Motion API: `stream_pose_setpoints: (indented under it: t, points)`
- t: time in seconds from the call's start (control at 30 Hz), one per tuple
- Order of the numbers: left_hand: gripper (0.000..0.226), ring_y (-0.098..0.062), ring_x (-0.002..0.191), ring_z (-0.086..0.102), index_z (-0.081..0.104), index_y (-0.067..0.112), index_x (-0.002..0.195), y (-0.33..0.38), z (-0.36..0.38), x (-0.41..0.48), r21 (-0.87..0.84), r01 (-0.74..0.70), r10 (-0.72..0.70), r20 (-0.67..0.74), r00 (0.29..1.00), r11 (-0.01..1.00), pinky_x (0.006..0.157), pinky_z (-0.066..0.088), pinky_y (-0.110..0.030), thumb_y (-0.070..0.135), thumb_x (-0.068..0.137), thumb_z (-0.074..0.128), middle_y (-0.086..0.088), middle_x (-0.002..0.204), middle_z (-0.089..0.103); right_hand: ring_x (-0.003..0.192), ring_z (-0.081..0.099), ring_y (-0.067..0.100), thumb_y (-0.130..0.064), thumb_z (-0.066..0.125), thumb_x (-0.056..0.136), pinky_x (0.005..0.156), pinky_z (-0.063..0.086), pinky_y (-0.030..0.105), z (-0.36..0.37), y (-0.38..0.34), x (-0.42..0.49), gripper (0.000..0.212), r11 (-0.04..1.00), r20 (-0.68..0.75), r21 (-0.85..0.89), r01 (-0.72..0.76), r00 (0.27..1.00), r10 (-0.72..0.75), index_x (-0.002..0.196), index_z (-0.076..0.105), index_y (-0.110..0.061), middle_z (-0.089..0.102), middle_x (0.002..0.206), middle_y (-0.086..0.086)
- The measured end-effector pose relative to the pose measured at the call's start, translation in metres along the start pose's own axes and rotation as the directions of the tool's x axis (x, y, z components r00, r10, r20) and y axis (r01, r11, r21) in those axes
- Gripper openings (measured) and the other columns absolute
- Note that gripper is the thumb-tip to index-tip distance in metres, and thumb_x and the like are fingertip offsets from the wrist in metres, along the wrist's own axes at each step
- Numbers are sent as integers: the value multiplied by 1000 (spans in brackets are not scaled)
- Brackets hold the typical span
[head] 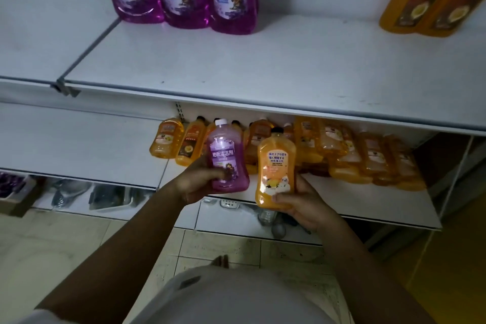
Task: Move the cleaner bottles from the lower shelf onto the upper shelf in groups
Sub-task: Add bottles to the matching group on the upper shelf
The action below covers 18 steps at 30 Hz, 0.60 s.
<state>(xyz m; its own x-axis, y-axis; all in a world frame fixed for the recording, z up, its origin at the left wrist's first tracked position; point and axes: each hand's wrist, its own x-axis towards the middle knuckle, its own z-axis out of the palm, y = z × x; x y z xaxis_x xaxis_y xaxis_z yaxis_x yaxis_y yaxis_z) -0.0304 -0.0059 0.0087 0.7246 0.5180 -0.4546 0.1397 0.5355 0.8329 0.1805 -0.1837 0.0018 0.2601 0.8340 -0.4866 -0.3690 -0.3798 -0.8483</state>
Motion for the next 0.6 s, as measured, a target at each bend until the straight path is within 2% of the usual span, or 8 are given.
stream_pose_setpoints:
  t: [0.1, 0.13, 0.2, 0.23, 0.33, 0.4, 0.5, 0.6]
  points:
    - [62, -34, 119, 70, 53, 18, 144, 0, 8, -34, -6, -74, 73, -91, 993, 997, 89, 62, -47, 8, 87, 75, -12, 125, 74, 121, 69, 19, -25, 95, 60, 99, 56, 43, 16, 5, -20, 91, 995, -18, -56, 82, 996, -83, 142, 55, -28, 74, 127, -5]
    - [59, -33, 120, 70, 52, 20, 145, 0, 10, -48, 26, -112, 114, -120, 986, 993, 91, 61, -46, 14, 89, 72, -11, 126, 74, 118, 69, 12, -28, 96, 67, 96, 57, 34, 22, 5, -28, 83, 989, -41, -87, 122, 991, -126, 139, 56, -30, 75, 123, -12]
    - [59, -25, 121, 70, 50, 26, 146, 1, 14, -79, 194, -194, 226, -162, 960, 962, 94, 60, -43, 21, 91, 71, -4, 129, 73, 103, 71, -4, -23, 85, 82, 80, 56, 14, 32, 2, -46, 55, 965, -77, -154, 213, 971, -227, 130, 59, -30, 76, 108, -27]
    - [59, -21, 122, 69, 48, 28, 146, 2, 17, -95, 285, -225, 281, -173, 944, 932, 94, 60, -39, 22, 91, 71, 1, 130, 72, 98, 71, -7, -21, 81, 83, 75, 55, 10, 35, -1, -55, 48, 954, -82, -169, 247, 961, -263, 125, 60, -29, 76, 104, -29]
    - [59, -14, 119, 70, 48, 28, 141, 12, 27, -144, 394, -316, 413, -191, 891, 863, 88, 61, -29, 14, 88, 71, 9, 126, 73, 100, 74, 2, -25, 91, 73, 78, 57, 16, 41, -12, -79, 56, 917, -66, -214, 338, 931, -359, 121, 62, -26, 77, 110, -20]
    - [61, -12, 117, 70, 48, 29, 137, 24, 35, -171, 435, -374, 488, -186, 853, 819, 86, 61, -26, 9, 84, 71, 13, 123, 73, 99, 74, 1, -26, 94, 70, 77, 57, 15, 47, -27, -94, 58, 882, -38, -244, 404, 905, -425, 118, 62, -26, 77, 108, -22]
    - [62, -7, 109, 73, 48, 24, 134, 53, 42, -203, 481, -448, 584, -175, 793, 754, 83, 60, -21, 3, 79, 70, 14, 117, 75, 94, 74, -2, -27, 83, 65, 72, 56, 13, 60, -60, -117, 51, 833, -11, -246, 496, 858, -513, 111, 62, -30, 77, 100, -25]
    - [58, -8, 104, 75, 52, 22, 129, 92, 43, -221, 540, -513, 685, -175, 707, 667, 81, 60, -21, 8, 80, 80, 14, 113, 77, 97, 76, 5, -36, 91, 72, 77, 60, 20, 71, -101, -130, 45, 759, 13, -258, 598, 788, -616, 110, 67, -37, 79, 105, -15]
